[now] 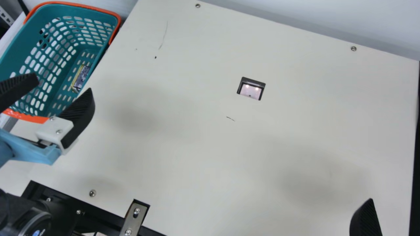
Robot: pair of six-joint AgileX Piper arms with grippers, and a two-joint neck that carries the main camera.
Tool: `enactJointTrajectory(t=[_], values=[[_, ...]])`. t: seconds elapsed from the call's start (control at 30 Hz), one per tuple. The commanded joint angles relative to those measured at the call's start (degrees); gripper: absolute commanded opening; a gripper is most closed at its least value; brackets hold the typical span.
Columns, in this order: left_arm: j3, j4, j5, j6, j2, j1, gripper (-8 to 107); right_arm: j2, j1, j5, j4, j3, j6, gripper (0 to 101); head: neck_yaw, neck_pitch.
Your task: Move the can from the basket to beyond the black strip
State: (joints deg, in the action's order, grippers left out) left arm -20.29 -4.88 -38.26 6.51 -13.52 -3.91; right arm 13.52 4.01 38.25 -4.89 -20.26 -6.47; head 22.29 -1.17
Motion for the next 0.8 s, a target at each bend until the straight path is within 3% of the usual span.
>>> enactJointTrajectory(t=[0.0, 0.1, 0.77], values=[[0.0, 0.0, 0.0, 0.0, 0.0, 0.0, 90, 0.0, 0.0, 0.0, 0.0, 0.0, 0.0, 101, 1.84, -2.05], [0.0, 0.0, 0.0, 0.0, 0.0, 0.0, 90, 0.0, 0.0, 0.0, 0.0, 0.0, 0.0, 101, 3.57, -3.67], [-0.79, -1.76, -1.28, 1.68, 0.73, -0.51, 90, 0.0, 0.0, 0.0, 0.0, 0.0, 0.0, 101, 3.57, -3.67]])
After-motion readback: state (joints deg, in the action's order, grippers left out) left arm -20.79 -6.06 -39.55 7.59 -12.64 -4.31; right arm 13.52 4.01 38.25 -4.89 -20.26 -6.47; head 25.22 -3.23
